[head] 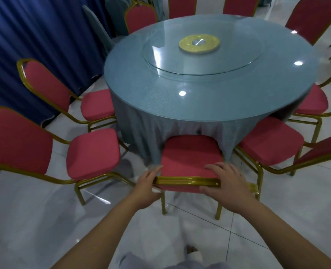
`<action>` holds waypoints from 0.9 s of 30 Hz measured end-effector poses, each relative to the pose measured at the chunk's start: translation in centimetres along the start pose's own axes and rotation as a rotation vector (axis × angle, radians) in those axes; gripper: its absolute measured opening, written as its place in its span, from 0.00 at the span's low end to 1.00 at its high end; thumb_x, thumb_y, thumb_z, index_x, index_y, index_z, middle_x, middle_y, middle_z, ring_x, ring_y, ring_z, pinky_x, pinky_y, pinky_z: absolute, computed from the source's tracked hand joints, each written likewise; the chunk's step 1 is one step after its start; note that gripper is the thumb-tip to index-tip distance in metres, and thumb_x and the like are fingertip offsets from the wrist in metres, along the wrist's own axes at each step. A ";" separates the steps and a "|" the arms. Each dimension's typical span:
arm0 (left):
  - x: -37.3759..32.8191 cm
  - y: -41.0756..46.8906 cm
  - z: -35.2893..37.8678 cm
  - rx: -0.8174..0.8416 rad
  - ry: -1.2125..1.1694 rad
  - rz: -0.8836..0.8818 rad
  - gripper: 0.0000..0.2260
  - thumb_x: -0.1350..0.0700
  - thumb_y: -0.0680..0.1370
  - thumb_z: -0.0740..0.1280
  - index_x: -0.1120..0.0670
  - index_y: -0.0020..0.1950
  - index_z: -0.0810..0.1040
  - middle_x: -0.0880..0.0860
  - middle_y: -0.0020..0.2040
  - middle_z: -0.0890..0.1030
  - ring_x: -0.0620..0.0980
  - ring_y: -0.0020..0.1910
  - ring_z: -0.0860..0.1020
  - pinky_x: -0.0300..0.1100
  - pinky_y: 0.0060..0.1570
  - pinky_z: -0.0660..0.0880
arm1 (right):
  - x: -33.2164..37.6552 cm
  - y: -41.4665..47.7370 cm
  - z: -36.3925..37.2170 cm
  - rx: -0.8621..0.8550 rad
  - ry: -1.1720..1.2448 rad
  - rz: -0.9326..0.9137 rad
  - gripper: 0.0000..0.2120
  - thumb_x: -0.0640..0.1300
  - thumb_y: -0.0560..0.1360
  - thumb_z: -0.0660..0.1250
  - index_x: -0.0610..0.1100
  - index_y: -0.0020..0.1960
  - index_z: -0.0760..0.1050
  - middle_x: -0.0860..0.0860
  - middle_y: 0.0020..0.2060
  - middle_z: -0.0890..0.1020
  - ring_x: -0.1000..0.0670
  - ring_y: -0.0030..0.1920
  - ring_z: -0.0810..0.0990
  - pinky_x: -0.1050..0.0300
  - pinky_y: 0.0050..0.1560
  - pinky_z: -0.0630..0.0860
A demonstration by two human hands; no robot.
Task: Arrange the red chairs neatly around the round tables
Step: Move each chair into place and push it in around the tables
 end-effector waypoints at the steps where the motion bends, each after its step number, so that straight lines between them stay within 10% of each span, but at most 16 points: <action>1: 1.0 -0.3 -0.6 0.003 -0.040 -0.011 0.43 0.58 0.72 0.74 0.35 0.78 0.54 0.49 0.74 0.62 0.51 0.68 0.67 0.49 0.67 0.71 | 2.1 0.3 0.0 -0.019 0.053 -0.044 0.30 0.64 0.71 0.70 0.60 0.70 0.69 0.56 0.68 0.69 0.50 0.72 0.61 0.45 0.73 0.60; 13: 19.3 -8.3 -19.3 -0.198 -0.510 -0.085 0.17 0.63 0.77 0.70 0.48 0.63 0.78 0.47 0.56 0.81 0.46 0.58 0.79 0.42 0.57 0.79 | 30.0 4.8 11.9 0.063 0.386 -0.263 0.16 0.47 0.75 0.72 0.56 0.61 0.76 0.61 0.57 0.75 0.61 0.55 0.73 0.64 0.57 0.67; 27: 40.1 -15.4 -34.0 -0.498 -0.642 -0.305 0.12 0.55 0.78 0.70 0.38 0.55 0.79 0.40 0.54 0.80 0.39 0.54 0.78 0.27 0.41 0.72 | 52.5 12.2 24.9 0.315 0.493 -0.221 0.19 0.41 0.76 0.72 0.50 0.65 0.76 0.58 0.56 0.79 0.63 0.53 0.76 0.73 0.45 0.72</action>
Point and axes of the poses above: each hand's wrist, its own y-axis towards the middle knuckle, its own z-axis out of the palm, x = y × z, the point moved 4 cm from there along y, towards the middle knuckle
